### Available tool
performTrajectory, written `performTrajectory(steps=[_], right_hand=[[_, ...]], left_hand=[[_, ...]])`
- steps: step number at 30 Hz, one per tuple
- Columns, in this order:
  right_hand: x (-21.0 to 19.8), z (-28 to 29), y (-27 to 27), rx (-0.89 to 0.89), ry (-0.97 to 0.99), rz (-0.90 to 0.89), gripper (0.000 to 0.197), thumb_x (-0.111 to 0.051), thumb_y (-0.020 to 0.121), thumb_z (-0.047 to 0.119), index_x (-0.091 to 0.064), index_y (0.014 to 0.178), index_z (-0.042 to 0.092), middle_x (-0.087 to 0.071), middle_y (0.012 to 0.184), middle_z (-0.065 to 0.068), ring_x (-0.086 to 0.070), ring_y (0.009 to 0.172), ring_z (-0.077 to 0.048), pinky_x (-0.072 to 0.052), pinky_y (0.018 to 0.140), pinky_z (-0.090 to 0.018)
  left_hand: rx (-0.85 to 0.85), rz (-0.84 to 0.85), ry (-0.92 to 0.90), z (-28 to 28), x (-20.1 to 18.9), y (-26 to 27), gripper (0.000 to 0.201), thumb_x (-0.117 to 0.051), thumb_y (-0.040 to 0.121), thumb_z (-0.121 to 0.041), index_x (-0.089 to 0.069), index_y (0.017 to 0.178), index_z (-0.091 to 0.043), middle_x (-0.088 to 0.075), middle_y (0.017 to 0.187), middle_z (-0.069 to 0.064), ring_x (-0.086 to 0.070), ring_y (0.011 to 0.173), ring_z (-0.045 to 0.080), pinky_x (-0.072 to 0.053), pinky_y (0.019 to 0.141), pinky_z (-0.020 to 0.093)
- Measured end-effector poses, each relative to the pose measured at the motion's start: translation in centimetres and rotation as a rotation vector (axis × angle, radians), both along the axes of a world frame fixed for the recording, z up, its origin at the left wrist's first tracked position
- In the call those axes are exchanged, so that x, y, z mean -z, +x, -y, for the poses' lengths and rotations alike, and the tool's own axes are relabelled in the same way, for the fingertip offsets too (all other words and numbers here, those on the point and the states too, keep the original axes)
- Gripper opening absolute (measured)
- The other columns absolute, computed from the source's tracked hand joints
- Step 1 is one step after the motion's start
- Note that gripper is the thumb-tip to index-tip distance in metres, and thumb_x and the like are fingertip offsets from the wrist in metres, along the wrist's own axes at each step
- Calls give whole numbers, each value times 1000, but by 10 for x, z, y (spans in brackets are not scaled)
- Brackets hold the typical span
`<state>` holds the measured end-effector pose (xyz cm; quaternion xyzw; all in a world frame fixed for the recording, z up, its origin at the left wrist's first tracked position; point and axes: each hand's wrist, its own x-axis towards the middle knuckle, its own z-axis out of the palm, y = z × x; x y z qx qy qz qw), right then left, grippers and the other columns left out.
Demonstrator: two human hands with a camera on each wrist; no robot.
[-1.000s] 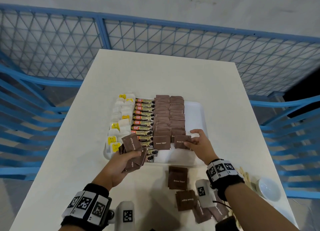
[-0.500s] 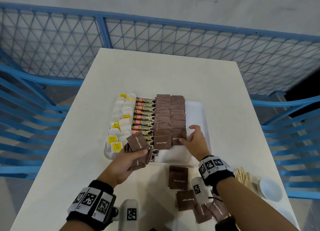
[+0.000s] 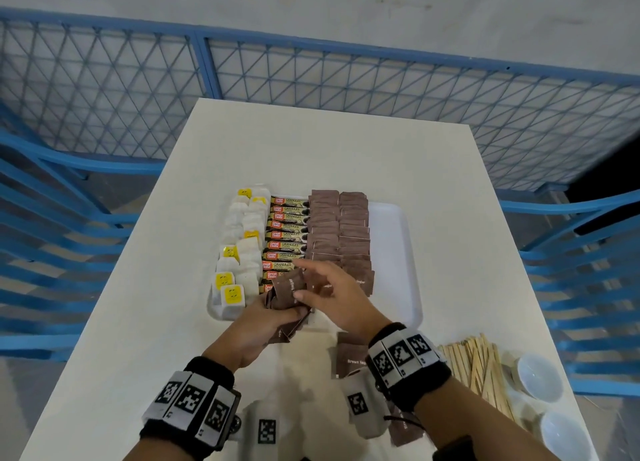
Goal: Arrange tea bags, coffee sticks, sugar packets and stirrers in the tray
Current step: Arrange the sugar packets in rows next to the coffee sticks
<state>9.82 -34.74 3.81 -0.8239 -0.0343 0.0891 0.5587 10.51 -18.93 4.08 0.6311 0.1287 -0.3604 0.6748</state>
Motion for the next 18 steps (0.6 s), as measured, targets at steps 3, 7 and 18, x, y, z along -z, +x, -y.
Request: performTrajectory(steps=[3, 7, 18], right_hand=[[-1, 3, 3, -74, -61, 99, 46, -67, 82, 9, -57, 124, 24, -51, 90, 12, -48, 74, 0, -40, 73, -8], [0, 12, 4, -75, -151, 103, 17, -67, 81, 8, -65, 98, 10, -55, 86, 7, -49, 69, 4, -40, 66, -8], [29, 49, 2, 228, -45, -218, 2, -59, 90, 13, -60, 88, 14, -67, 82, -6, -62, 69, -11, -49, 62, -14]], left_hand=[[26, 23, 45, -2, -1, 1, 14, -67, 82, 0, -65, 88, -12, -64, 72, 6, -57, 61, 15, -46, 56, 24], [-45, 42, 47, -4, -1, 5, 17, -66, 82, 0, -64, 95, -11, -63, 72, 8, -54, 59, 16, -46, 50, 21], [-184, 4, -104, -11, -3, 5, 20, -52, 88, 3, -62, 99, -10, -70, 73, 7, -64, 58, 17, -50, 63, 30]])
